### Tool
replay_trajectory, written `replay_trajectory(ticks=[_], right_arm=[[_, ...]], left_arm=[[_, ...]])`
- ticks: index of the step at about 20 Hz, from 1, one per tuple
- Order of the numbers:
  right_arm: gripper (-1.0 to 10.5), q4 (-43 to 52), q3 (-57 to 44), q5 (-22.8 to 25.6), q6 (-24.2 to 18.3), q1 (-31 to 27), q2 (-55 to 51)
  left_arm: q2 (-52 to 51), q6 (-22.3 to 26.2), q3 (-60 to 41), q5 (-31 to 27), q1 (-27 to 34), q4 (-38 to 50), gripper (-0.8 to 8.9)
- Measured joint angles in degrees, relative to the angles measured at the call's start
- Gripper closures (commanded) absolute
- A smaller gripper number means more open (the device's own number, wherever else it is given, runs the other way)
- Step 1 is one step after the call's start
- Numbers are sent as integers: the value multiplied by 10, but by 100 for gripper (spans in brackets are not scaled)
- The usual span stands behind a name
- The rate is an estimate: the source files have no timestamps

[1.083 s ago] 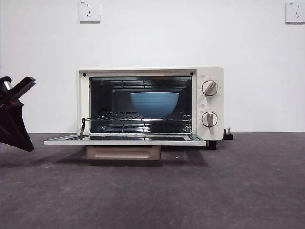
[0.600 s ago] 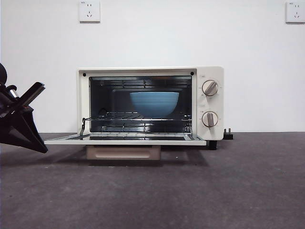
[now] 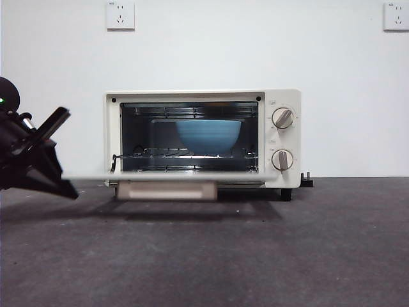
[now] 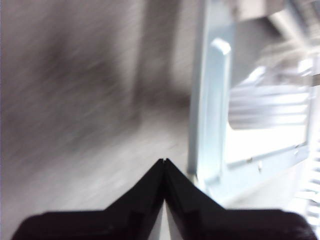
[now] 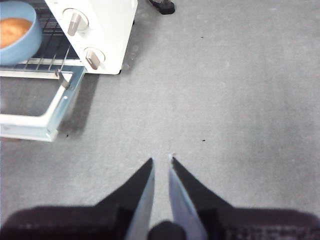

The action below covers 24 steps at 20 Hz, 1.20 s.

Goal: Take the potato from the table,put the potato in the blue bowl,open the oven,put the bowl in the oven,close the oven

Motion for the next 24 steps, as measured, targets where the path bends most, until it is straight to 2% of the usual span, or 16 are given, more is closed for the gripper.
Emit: replay_trajectory(ticks=[4,8,18,24], right_arm=[[892,4,0,-10,11,0,0],[892,5,0,-52,15,0,0],[891,8,0,-56,23,0,0],[887,13,0,-80,28,0,0]], left_arm=[[0,-31,0,53,-2,33,820],[0,-40,12,55,-4,32,820],[0,-70,138,60,-22,37,820],[0,-85,167,60,-27,40,820]])
